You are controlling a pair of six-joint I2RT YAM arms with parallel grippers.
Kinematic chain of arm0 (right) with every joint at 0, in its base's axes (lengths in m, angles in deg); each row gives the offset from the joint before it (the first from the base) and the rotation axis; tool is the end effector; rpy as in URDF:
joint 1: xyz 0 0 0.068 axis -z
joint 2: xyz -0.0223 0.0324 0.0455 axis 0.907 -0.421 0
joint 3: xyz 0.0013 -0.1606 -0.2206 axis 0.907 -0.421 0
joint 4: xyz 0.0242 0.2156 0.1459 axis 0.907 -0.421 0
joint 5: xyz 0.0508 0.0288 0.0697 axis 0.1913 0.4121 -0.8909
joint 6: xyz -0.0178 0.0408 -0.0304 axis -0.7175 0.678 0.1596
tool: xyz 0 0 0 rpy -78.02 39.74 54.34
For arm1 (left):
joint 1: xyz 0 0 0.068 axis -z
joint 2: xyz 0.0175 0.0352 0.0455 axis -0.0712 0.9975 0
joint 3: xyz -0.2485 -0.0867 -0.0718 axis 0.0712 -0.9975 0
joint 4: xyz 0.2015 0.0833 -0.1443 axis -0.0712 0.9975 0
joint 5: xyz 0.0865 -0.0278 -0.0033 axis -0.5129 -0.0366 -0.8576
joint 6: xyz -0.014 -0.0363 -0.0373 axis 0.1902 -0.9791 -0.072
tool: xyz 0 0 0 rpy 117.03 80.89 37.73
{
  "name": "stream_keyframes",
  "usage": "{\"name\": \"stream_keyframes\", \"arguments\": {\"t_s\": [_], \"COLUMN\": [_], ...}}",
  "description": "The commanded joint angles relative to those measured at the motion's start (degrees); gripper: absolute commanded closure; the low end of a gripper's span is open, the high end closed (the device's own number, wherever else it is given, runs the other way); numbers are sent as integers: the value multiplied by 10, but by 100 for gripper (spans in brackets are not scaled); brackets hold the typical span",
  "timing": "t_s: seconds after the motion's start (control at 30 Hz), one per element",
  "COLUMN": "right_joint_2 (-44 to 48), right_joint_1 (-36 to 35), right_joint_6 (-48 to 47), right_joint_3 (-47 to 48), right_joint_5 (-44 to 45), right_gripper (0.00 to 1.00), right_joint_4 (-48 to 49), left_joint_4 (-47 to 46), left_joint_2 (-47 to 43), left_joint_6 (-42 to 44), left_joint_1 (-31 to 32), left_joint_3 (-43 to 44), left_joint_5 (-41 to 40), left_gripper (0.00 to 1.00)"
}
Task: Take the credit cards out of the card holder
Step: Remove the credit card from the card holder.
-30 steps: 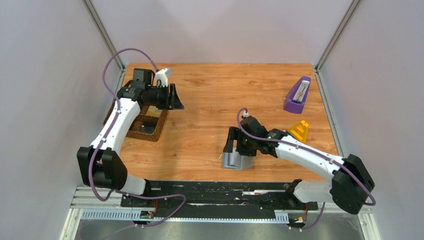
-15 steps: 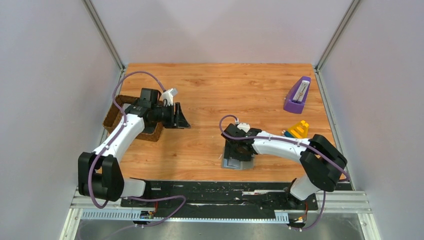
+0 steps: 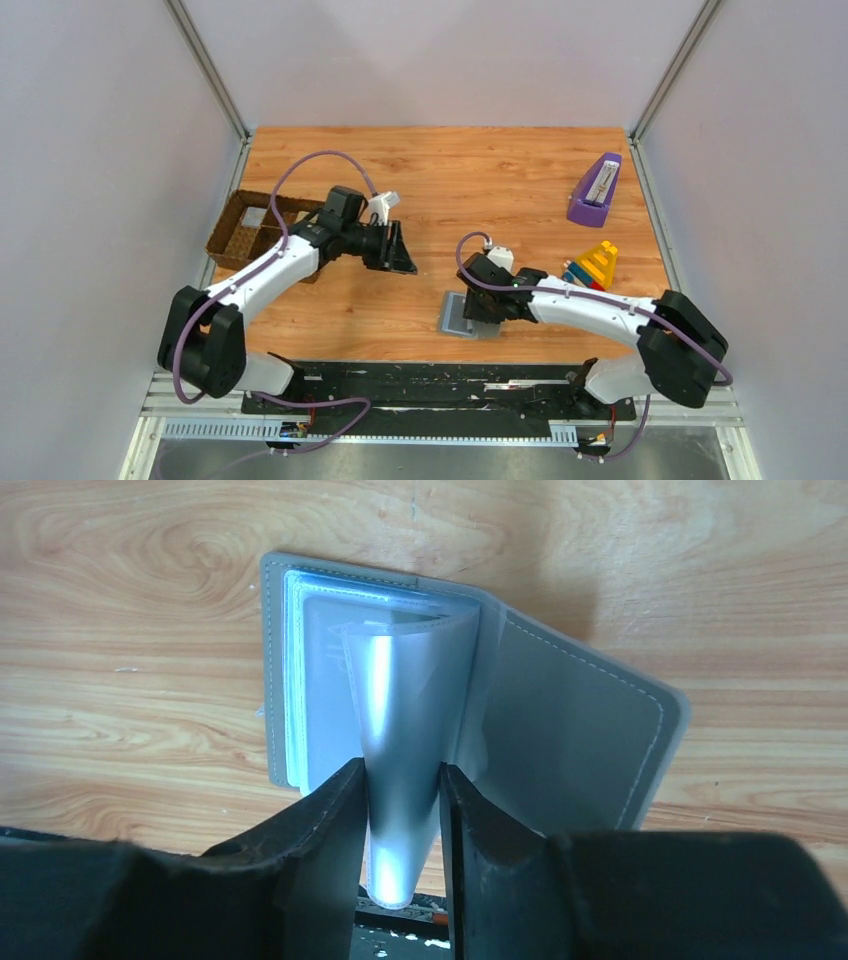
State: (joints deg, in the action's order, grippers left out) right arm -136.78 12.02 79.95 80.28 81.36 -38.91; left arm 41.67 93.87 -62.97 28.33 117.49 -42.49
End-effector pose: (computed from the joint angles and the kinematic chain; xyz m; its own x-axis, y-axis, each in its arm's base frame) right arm 0.1561 0.1954 0.1814 -0.9231 0.1192 -0.3657 0.0485 0.9792 0.1968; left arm 0.2455 -0.1354 0.2459 -0.9131 0.0649 -0.4025 0.3548 0.6128 -0.7061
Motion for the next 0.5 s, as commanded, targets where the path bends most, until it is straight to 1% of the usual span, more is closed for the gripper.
{"name": "stream_keyframes", "arguments": {"t_s": [0.0, 0.1, 0.2, 0.27, 0.37, 0.47], "right_joint_2": [57, 91, 124, 144, 157, 166], "right_joint_1": [-3, -2, -2, -1, 3, 13], "right_joint_6": [-10, -15, -13, -14, -29, -54], "right_joint_3": [-42, -75, -98, -112, -135, -153], "right_joint_5": [0, -1, 8, 13, 8, -5], "right_gripper": [68, 67, 65, 63, 61, 71], "right_joint_4": [79, 102, 104, 106, 122, 141], "left_joint_4": [-107, -153, -211, -233, -231, -226], "left_joint_2": [42, 80, 126, 150, 185, 198], "left_joint_6": [-63, -96, -122, -134, -131, -122], "left_joint_1": [67, 105, 147, 163, 175, 177], "left_joint_3": [6, 6, 6, 9, 17, 17], "left_joint_5": [-8, -8, -10, -14, -25, -38], "left_gripper": [54, 57, 60, 61, 61, 60]}}
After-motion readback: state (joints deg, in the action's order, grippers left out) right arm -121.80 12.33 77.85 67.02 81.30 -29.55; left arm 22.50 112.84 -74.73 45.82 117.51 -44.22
